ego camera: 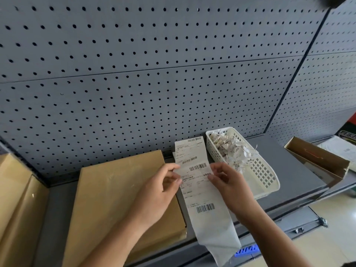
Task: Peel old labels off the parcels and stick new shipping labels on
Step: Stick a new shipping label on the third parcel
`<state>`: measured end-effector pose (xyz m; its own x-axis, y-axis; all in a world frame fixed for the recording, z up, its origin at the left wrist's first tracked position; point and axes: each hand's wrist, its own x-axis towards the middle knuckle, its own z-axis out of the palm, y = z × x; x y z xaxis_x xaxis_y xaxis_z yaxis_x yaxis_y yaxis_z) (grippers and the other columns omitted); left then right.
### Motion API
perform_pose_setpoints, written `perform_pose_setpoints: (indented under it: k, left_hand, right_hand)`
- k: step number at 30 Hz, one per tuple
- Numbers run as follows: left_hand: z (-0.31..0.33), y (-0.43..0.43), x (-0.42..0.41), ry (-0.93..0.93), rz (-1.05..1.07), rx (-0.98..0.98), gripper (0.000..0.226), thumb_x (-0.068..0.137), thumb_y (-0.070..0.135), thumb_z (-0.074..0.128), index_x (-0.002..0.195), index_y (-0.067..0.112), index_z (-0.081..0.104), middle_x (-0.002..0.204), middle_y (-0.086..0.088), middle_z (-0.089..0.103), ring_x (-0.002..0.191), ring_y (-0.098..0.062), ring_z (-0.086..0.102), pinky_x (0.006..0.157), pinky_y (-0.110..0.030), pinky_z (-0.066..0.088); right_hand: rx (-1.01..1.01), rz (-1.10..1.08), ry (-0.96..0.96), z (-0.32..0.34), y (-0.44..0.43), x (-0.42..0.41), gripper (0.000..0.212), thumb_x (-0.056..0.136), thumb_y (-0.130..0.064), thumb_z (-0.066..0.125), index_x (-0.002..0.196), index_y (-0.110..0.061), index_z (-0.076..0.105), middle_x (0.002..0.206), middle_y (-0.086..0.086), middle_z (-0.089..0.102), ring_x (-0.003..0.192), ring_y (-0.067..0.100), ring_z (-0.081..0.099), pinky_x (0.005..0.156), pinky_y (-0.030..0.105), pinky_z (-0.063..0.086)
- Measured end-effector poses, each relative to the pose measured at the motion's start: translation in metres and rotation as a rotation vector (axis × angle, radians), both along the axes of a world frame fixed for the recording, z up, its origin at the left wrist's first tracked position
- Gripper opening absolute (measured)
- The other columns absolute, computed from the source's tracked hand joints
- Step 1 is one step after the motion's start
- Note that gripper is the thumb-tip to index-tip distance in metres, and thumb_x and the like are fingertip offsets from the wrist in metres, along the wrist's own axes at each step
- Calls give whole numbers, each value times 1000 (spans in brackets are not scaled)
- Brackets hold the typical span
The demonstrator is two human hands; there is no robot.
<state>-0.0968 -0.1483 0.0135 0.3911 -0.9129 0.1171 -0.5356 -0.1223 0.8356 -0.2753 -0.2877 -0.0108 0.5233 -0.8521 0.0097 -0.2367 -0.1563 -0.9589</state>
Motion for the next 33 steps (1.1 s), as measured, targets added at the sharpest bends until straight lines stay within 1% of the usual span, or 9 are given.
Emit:
perform_pose_setpoints:
  k: [4,9,13,16,19,23,26,28,33]
  left_hand:
    - [6,-14,-3,128,96,-108,25,96,26,67,118,36,60,91,13,67,91,-1,64,76,-12,49]
    - [6,-23,1,304,74,-122,25,96,25,68,119,34,65,100,10,69,93,-9,68,83,-24,56]
    - [11,-29,-4,383,86,-183,15,97,15,66,109,23,71,102,4,74,97,-7,69,79,-17,53]
    - [7,-35,-6,449,110,-169,15,95,11,68,107,18,73,100,4,76,96,-7,70,78,-17,54]
    - [1,-37,-8,541,104,-138,17,94,10,69,110,17,73,102,2,77,98,-12,72,81,-22,57]
    - [-2,-39,-6,649,86,-146,18,95,10,68,112,13,72,106,-2,77,102,-18,73,89,-31,58]
    - [-1,-39,-5,741,64,-159,19,100,13,60,113,8,73,111,-5,76,106,-21,72,93,-35,58]
    - [1,-38,-6,778,52,-161,23,102,14,55,112,7,74,113,-5,76,107,-22,71,91,-35,58]
    - [2,-39,-1,882,79,-188,18,99,11,60,111,3,71,113,-14,74,103,-29,72,86,-39,60]
  right_hand:
    - [83,-25,-110,18,3,-1,13,96,-14,63,97,-27,66,102,10,71,91,30,71,77,55,59]
    - [186,-10,-215,32,4,-4,16,97,-7,60,89,-20,65,101,15,73,93,35,71,81,57,59]
    - [158,-32,-196,33,4,-3,10,95,-7,62,96,-17,63,98,4,73,90,25,72,73,42,62]
    - [-83,-100,-33,29,1,-1,25,93,-9,66,109,-27,58,95,-12,64,88,11,66,72,25,59]
    - [-517,-127,195,24,2,2,43,90,-11,69,127,-26,53,117,-15,47,99,-1,52,82,12,47]
    - [-852,-87,361,20,4,10,41,86,-23,73,125,-28,61,131,-5,43,123,19,40,100,36,40]
    - [-963,-63,392,23,4,16,35,86,-32,74,120,-31,66,137,-3,47,133,26,37,108,40,29]
    - [-1000,-28,373,24,2,18,31,87,-35,74,116,-30,67,132,-5,51,130,25,40,107,41,31]
    - [-1025,-8,273,22,-4,20,19,88,-27,74,106,-24,70,107,-6,57,102,21,49,89,41,46]
